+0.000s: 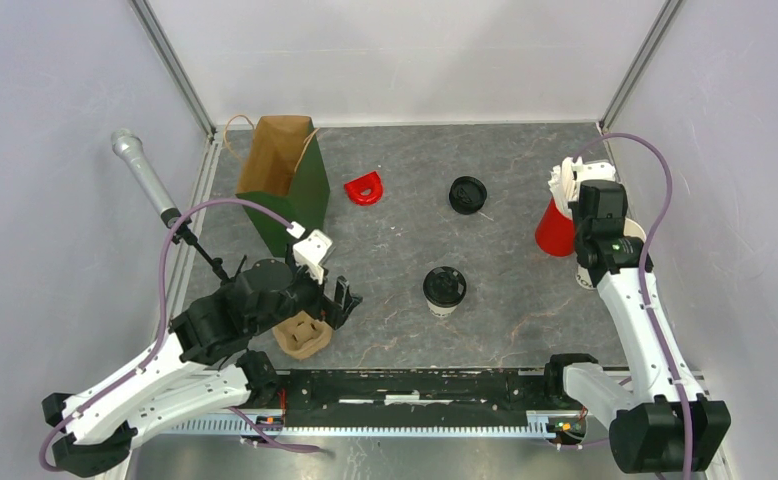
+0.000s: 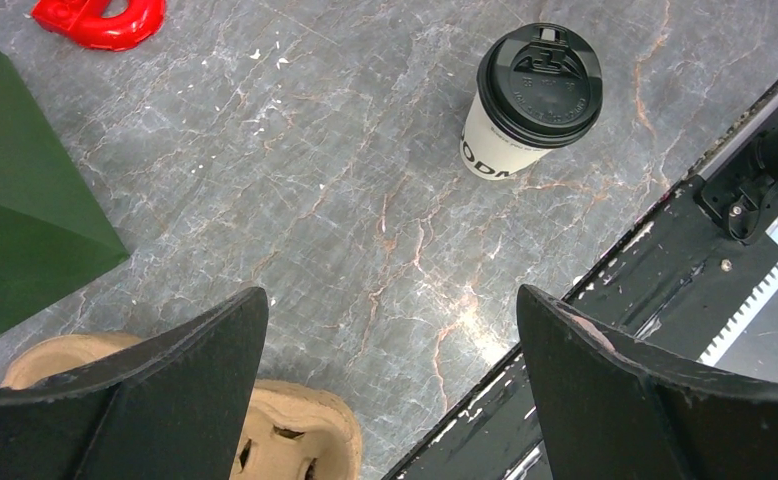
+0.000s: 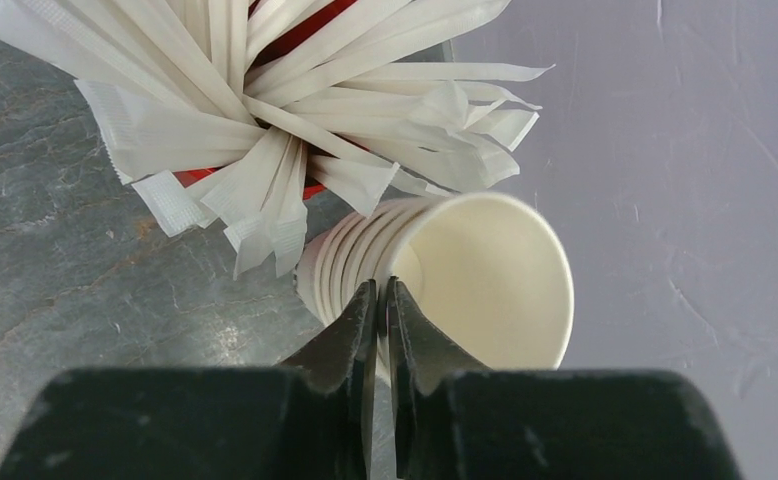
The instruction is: Pack the takeout coffee
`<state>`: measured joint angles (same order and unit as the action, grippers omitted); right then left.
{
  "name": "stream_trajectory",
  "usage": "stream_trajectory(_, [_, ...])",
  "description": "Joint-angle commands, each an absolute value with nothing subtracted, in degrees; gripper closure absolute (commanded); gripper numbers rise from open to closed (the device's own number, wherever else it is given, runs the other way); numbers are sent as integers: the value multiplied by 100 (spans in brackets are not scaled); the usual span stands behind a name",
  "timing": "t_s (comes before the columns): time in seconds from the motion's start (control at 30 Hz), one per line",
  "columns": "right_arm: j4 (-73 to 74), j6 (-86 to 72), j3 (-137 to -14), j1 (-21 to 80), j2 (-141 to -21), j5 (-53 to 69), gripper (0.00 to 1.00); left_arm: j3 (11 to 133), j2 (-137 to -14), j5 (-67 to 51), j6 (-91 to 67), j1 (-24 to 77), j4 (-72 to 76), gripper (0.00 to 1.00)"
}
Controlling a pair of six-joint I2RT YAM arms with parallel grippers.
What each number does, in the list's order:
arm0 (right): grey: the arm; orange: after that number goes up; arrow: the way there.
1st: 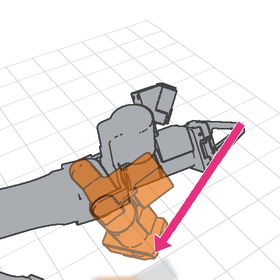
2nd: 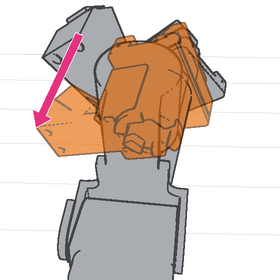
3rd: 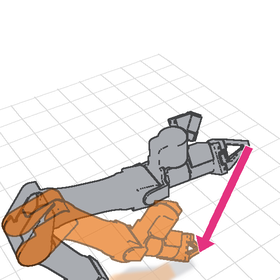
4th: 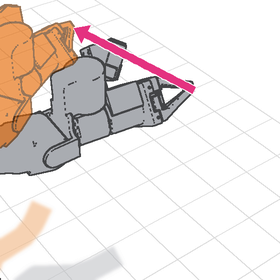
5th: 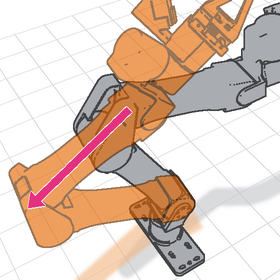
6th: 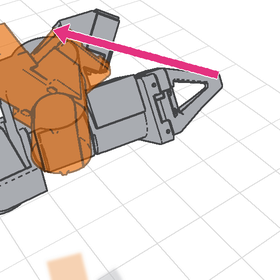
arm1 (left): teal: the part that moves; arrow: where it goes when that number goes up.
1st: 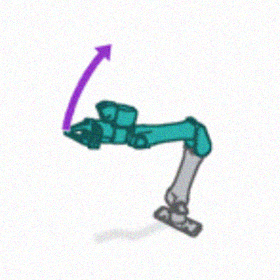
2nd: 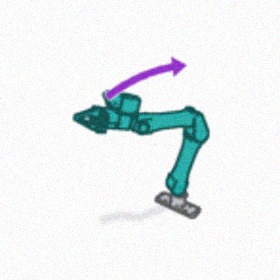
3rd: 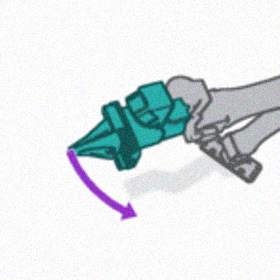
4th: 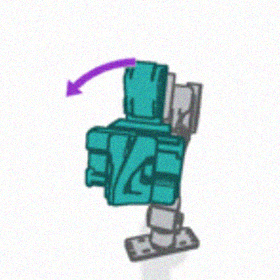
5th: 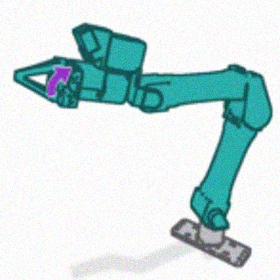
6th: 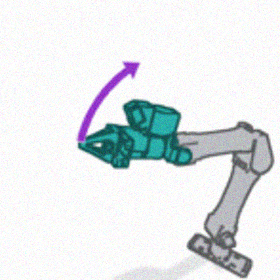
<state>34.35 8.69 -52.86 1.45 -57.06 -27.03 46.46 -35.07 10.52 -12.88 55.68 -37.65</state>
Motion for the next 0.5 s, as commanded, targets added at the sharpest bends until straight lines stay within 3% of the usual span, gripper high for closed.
stream_trajectory(0.0, [3519,772,-5598,123,-5641,-2677,92,4725,-3653,1361,-1252,5569,-3722,0])
stream_trajectory(0.1, [3830,730,-5997,123,-5660,-2680,99,4958,-4009,1279,-1376,5567,-3683,1])
stream_trajectory(0.47, [4243,1017,-6378,130,-5562,-2498,100,6377,-6270,267,-1717,5581,-3444,18])
